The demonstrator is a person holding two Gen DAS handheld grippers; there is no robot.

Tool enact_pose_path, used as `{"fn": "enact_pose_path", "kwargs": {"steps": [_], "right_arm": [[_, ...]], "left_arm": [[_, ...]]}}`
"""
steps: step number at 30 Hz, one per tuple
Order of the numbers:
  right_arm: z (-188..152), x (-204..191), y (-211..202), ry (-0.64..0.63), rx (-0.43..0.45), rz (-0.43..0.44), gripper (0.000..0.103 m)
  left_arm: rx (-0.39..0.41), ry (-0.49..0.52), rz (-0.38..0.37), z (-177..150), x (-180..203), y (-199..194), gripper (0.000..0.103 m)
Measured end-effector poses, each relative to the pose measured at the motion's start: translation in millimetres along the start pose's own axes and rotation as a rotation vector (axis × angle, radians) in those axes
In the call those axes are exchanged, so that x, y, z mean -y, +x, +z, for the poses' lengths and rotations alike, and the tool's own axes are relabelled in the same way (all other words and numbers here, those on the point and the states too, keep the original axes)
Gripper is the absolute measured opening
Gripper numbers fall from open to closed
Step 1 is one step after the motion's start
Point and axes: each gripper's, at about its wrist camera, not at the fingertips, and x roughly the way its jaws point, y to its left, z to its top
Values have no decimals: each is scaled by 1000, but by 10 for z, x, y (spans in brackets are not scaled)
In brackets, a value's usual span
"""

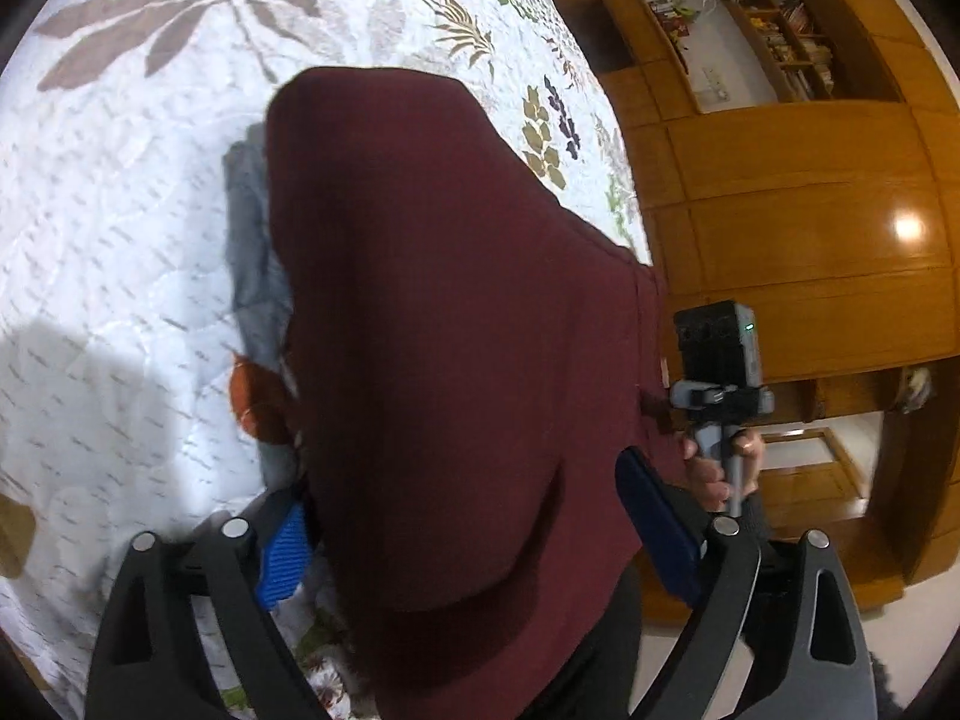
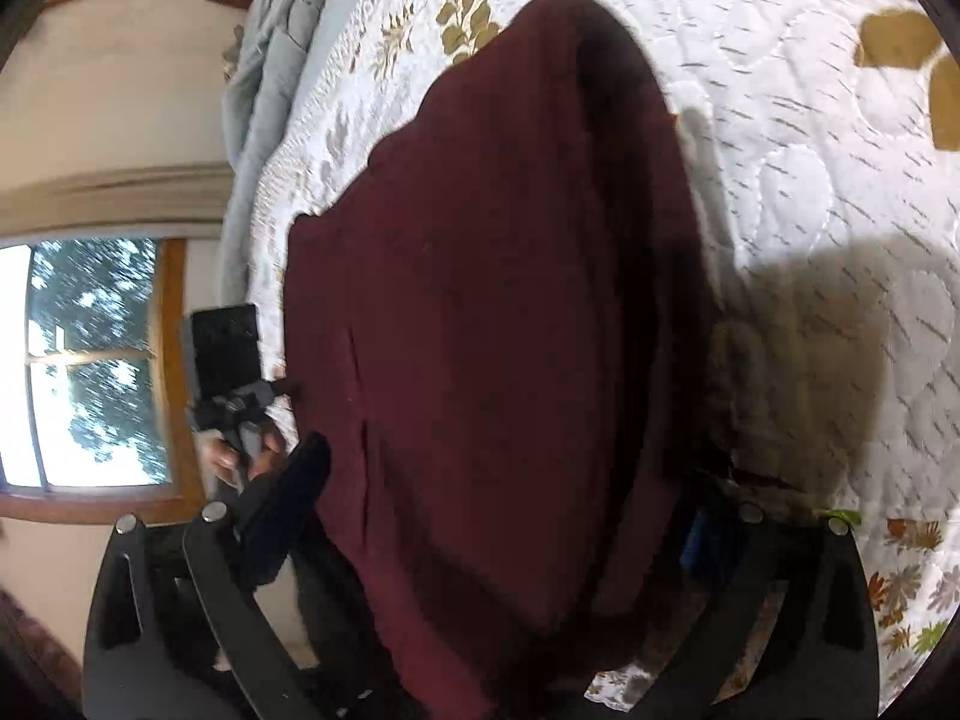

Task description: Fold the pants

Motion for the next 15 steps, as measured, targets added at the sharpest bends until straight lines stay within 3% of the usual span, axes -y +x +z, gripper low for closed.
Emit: {"fn": "enact_pose_path", "kwargs": {"steps": [4, 7, 9, 15], "right_arm": [[29, -95, 18, -12, 20, 12, 101], [15, -84, 8, -32, 24, 4, 99], [8, -91, 11, -36, 32, 4, 101], [59, -321, 243, -89, 15, -110, 99]], "left_arm": [[-16, 95, 165, -89, 213, 89, 92], [-16, 125, 228, -135, 312, 92, 92], [-9, 139, 241, -160, 338, 90, 92], [2, 156, 228, -172, 310, 91, 90]]}}
